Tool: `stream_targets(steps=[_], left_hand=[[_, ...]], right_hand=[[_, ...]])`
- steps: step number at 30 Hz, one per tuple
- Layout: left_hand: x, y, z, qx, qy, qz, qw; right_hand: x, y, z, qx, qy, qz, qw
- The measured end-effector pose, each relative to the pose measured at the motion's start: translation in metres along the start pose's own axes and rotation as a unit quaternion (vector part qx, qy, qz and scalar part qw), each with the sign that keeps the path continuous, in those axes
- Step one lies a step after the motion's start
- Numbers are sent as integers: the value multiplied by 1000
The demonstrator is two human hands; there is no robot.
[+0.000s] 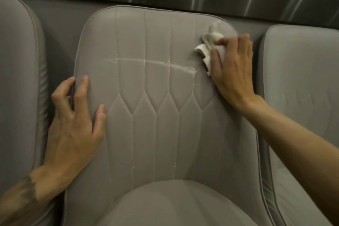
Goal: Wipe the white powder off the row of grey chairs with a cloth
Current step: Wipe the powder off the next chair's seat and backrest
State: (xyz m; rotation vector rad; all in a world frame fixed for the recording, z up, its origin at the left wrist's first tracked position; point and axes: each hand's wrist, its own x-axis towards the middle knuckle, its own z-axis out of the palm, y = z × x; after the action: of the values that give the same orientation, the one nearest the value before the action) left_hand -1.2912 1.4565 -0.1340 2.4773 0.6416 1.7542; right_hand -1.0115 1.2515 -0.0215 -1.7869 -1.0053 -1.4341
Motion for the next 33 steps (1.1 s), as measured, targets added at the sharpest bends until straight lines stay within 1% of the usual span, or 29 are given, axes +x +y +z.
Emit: stream_targets(steps=[3, 5, 8, 11, 13, 15, 16, 18, 20, 22, 24, 26, 29, 31, 33], left_hand=[[1, 1, 0, -5, 0, -3, 1000], [2, 0, 0, -4, -1, 2, 1000], [2, -2, 0, 0, -7, 3, 1000], [0, -1, 1, 2, 0, 1, 1000], [1, 0, 0, 0, 2, 1, 1000], [1, 2, 0, -4, 4, -6, 1000], [1, 3, -1, -8, 4, -8, 1000], [1, 5, -1, -10, 6, -5, 1000], [1, 4, -1, -10, 7, 0, 1000], [2, 2, -1, -14, 6, -6, 1000], [1, 1, 0, -18, 8, -5, 1000], [2, 0, 1, -16, 11, 1, 1000], [3, -1, 1, -23, 3, 0, 1000], [2, 0, 0, -27, 2, 1, 1000], [1, 1, 0, -28, 3, 3, 1000]], right_hand=[[-23, 5, -9, -1, -39, -48, 998], [-1, 8, -10, -8, -37, -58, 998], [47, 12, -1, -5, -12, -21, 1000], [42, 13, 0, 15, 15, 25, 999], [7, 14, -8, 15, -9, 0, 1000], [-29, 15, -18, 11, -56, -43, 997], [-36, 17, -22, 12, -70, -59, 996], [-19, 19, -22, 10, -69, -68, 995], [19, 19, -11, 11, -52, -48, 997], [50, 18, -2, 28, -36, -10, 999], [42, 19, -2, 38, -17, 15, 999], [4, 20, -12, 40, -28, -1, 999], [-53, 24, -30, 22, -95, -74, 992], [-45, 28, -33, 10, -104, -103, 989], [-9, 28, -24, 1, -87, -97, 991]])
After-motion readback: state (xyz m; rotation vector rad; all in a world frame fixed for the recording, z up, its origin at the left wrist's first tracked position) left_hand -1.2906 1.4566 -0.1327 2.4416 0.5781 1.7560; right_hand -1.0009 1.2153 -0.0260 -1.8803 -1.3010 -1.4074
